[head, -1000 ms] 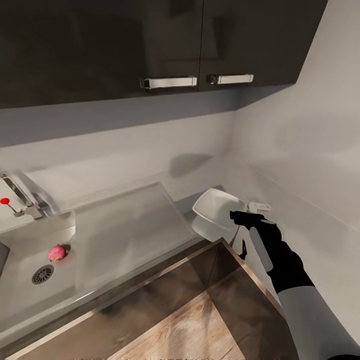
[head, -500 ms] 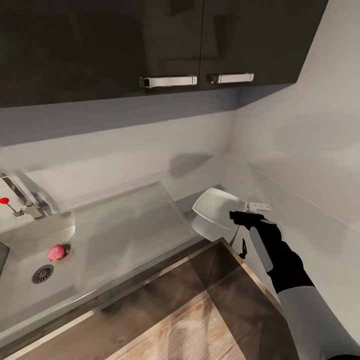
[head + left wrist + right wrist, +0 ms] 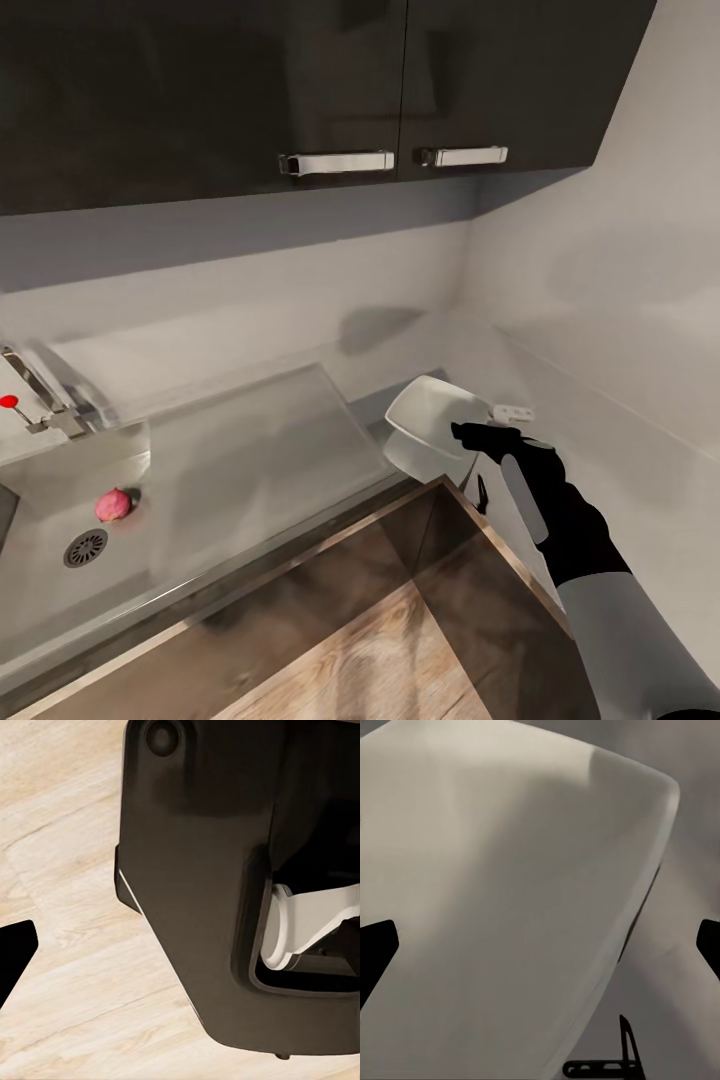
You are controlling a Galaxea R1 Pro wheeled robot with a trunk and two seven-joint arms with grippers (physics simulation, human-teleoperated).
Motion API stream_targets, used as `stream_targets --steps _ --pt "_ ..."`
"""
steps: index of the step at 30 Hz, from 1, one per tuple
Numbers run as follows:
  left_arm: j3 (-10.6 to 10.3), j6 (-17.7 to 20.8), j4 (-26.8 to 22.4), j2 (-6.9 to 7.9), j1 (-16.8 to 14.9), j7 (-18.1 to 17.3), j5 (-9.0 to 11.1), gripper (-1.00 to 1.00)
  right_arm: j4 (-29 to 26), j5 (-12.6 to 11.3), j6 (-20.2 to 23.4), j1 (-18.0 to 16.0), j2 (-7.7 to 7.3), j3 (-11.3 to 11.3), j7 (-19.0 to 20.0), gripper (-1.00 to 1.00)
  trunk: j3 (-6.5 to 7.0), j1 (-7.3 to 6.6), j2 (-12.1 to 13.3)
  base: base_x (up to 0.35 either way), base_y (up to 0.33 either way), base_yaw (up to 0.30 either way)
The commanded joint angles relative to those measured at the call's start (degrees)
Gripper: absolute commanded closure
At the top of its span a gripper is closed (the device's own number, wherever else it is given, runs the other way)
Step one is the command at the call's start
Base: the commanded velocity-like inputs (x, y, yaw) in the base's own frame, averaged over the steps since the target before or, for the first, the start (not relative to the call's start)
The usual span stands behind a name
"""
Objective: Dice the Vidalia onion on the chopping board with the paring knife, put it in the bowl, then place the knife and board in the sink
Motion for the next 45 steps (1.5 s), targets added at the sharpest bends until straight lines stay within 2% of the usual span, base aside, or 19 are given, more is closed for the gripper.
stream_targets --steps 1,15,45 --pt "0.0 0.0 -0.1 -0.02 0.0 0.0 0.5 -1.00 -0.1 -0.6 0.2 0.0 -0.07 0.2 -0.5 -1.00 -0.10 0.03 -0.1 0.000 0.000 0.000" --pt "0.0 0.0 0.0 0.02 0.0 0.0 0.5 -1.00 0.0 -0.6 0.2 -0.1 -0.08 0.2 -0.4 -1.00 -0.18 0.03 -0.1 0.000 0.000 0.000" --pt "-0.1 0.0 0.0 -0.07 0.0 0.0 0.5 -1.00 0.0 -0.6 0.2 -0.1 -0.08 0.2 -0.4 -1.00 -1.70 0.03 -0.1 0.000 -0.019 0.000"
